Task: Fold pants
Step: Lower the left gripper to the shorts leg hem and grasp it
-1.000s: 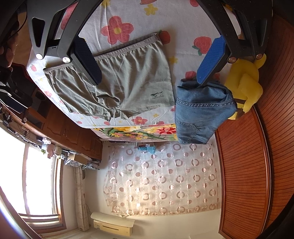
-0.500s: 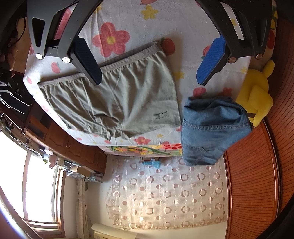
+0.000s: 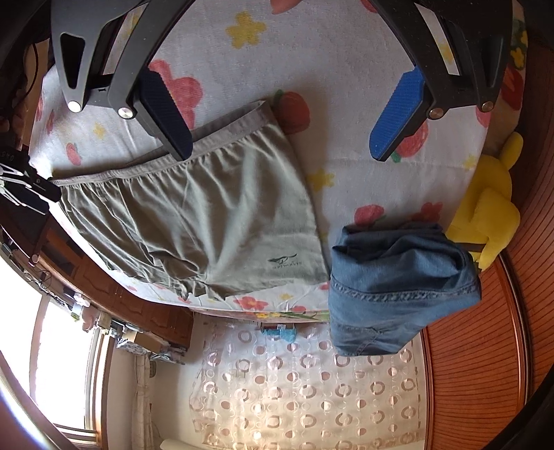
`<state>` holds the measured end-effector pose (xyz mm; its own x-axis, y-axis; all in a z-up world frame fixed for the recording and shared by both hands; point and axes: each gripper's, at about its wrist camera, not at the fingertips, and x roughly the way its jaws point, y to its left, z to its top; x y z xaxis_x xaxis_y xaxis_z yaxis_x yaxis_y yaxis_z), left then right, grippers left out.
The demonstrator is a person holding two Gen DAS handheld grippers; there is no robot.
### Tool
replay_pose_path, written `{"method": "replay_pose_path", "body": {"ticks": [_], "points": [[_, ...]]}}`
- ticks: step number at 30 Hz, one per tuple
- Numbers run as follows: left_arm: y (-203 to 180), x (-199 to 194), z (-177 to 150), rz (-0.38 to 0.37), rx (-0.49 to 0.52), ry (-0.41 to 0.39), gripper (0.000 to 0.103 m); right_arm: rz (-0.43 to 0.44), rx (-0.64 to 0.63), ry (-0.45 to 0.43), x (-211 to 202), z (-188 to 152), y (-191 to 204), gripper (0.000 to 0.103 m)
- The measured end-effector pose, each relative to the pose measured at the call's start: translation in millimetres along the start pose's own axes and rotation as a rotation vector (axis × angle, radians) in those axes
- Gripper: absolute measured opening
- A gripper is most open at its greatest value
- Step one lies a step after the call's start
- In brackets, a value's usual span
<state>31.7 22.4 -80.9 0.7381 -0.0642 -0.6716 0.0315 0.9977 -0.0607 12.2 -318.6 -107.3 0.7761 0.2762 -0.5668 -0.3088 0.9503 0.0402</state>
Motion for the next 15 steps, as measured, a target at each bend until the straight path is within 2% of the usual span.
{"method": "replay_pose_path", "body": {"ticks": [4,7,12,14,15], "points": [[3.3,5.1,-4.6,-0.005,-0.001,0.015,0.1,-0.012,0.002,0.031,0.7,-1.6,0.2,0.088],[6.7,7.8,-7.8,-0.028,-0.009,0.035,0.085,-0.015,0.009,0.051,0.2,-3.6,1.8,0.086],[9.7,8.6,-13.5,-0.052,-0.016,0.05,0.068,-0.021,0.003,0.057,-7.8,-3.5,5.8,0.085],[7.7,9.0,-15.3,-0.064,-0.018,0.057,0.051,-0.03,-0.012,0.056,-15.2,-2.8,11.3,0.085],[7.6,9.6,-16.9,-0.071,-0.019,0.062,0.047,-0.035,-0.021,0.054,-17.6,-4.1,13.6,0.085]]}}
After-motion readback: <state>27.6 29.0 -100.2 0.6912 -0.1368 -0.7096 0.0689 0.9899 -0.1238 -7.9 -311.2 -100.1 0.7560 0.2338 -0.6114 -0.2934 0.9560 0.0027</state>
